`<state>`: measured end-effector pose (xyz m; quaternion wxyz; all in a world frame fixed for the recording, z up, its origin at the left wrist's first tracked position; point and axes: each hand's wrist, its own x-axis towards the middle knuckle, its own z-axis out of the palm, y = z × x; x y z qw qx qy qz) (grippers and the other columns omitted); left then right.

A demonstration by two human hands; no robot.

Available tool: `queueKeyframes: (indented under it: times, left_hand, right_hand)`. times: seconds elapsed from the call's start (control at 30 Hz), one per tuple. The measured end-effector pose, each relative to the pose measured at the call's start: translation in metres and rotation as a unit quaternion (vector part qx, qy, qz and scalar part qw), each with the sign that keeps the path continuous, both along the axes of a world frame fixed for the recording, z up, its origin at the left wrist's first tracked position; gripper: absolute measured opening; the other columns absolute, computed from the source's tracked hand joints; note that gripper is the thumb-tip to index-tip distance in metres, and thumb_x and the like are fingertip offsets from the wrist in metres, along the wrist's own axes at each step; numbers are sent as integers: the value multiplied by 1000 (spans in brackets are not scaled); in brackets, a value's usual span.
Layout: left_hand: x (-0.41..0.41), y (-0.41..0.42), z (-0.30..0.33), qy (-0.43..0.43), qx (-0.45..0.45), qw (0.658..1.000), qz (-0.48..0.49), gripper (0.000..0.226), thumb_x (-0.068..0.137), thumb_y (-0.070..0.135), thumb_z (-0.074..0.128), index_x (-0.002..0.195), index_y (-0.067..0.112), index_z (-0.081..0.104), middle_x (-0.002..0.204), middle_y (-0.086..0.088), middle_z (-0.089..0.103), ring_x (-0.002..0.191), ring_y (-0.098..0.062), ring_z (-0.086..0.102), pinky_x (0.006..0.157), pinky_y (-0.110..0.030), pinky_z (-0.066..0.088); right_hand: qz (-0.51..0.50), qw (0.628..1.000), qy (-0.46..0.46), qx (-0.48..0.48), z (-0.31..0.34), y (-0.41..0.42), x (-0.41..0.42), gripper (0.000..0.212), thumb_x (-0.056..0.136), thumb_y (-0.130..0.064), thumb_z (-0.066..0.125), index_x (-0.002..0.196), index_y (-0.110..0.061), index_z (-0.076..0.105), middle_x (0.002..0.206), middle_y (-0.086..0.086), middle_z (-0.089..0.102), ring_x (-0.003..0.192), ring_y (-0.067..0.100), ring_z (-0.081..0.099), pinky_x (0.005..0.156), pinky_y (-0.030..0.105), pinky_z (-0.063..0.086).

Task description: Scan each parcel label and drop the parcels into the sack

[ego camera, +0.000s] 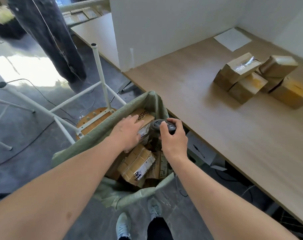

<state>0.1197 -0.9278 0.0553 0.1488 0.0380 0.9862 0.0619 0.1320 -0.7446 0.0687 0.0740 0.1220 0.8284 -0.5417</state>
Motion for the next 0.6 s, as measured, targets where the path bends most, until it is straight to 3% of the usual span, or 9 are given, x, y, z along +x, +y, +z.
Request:
queueKeyframes:
  times: [0.13,0.23,0.33,0.4,0.5,0.6]
  left_hand:
    - [12,13,35,40,3,999,-32,62,107,39,52,163,24,32,170,-7,30,155,-29,30,126,-44,24]
    - [21,26,59,60,3,996,-66,58,107,42,51,160,23,39,164,-5,41,149,-27,40,123,-43,32]
    - [27,45,85,72,11,992,-102,58,106,45,51,159,22,42,163,-6,42,148,-29,42,124,-46,35]
    - [29,62,104,88,12,987,-131,57,105,45,52,156,20,46,159,-8,46,145,-30,45,122,-47,38]
    - [32,90,130,112,13,981,-160,51,104,41,55,149,16,52,149,-9,54,138,-30,50,118,-46,41]
    - [26,124,150,134,11,973,-190,49,103,41,54,145,15,53,144,-8,55,133,-30,51,114,-46,43]
  right_hand:
    - [-21,999,31,2,24,5,19,27,104,-53,61,127,-41,56,104,-23,62,96,10,67,93,46,64]
    - [-50,997,54,4,44,15,36,25,105,-51,60,125,-37,55,109,-11,66,100,14,67,92,44,62]
    - [-91,993,81,7,66,30,49,26,106,-49,60,126,-34,56,111,-7,67,103,20,67,83,36,56]
    - [-116,988,98,8,80,43,58,24,105,-47,61,126,-34,56,103,-14,64,99,16,65,79,32,53]
    - [-143,982,122,12,103,65,71,27,101,-52,61,125,-38,57,101,-18,62,98,16,66,87,40,59]
    - [-169,974,149,-6,128,93,82,45,85,-68,53,121,-43,58,104,-20,66,98,19,72,87,51,64]
